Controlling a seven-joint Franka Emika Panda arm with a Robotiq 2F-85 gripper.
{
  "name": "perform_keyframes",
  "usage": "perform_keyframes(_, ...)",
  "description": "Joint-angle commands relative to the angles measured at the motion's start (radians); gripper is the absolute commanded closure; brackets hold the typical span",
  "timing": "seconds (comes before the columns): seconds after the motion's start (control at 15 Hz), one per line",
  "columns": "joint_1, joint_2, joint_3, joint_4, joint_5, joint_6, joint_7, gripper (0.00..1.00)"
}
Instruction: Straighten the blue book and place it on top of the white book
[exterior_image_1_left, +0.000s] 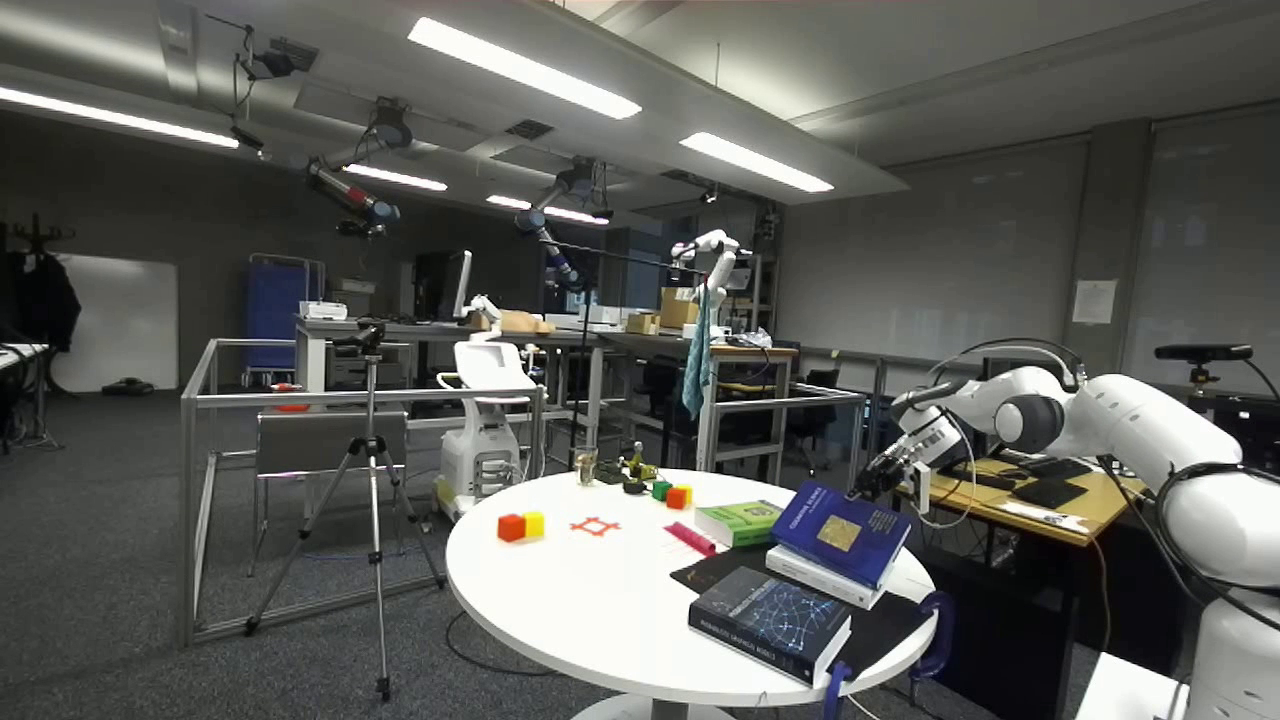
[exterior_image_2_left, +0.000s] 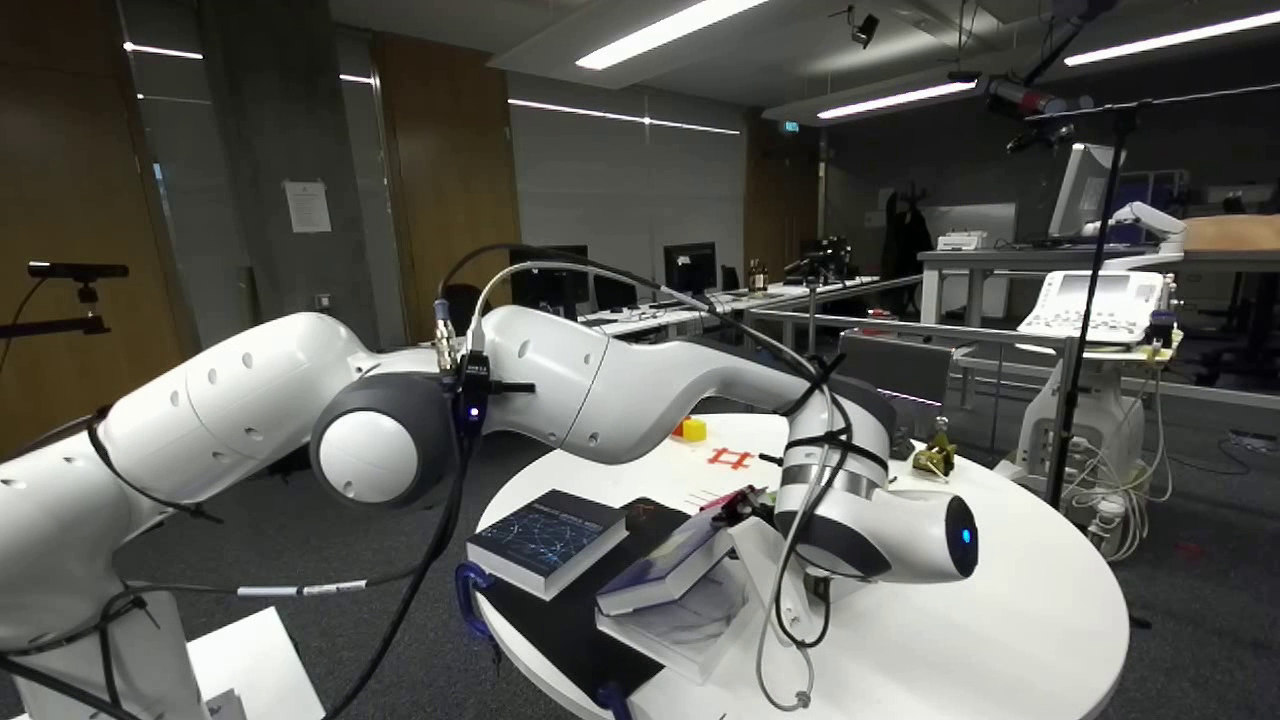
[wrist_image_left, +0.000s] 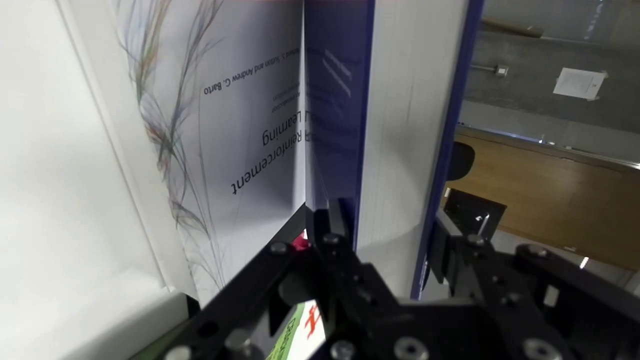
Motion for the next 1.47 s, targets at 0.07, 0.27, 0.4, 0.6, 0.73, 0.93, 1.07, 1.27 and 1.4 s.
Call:
perform_keyframes(0.07, -0.019, -0.004, 0.033, 0.035, 0.068, -0.004, 0.071, 0.82)
perform_keyframes(0.27, -0.017, -0.005, 0.032, 0.031, 0.072, 0.007, 0.083, 0.82)
perform_keyframes(0.4, -0.013, -0.006, 0.028, 0.026, 0.061, 0.006, 0.078, 0.82)
perform_keyframes(0.6, -0.009, -0.006, 0.021, 0.026, 0.04, -0.01, 0.074, 0.82)
perform_keyframes(0.73, -0.007, -0.005, 0.018, 0.027, 0.029, -0.016, 0.069, 0.82)
perform_keyframes(0.93, -0.007, -0.002, 0.016, 0.028, 0.023, -0.022, 0.07, 0.82)
perform_keyframes(1.07, -0.005, -0.001, 0.014, 0.027, 0.017, -0.027, 0.069, 0.82)
perform_keyframes(1.27, -0.003, -0.002, 0.012, 0.026, 0.006, -0.036, 0.066, 0.82)
perform_keyframes(1.4, -0.002, -0.002, 0.011, 0.027, -0.002, -0.043, 0.063, 0.82)
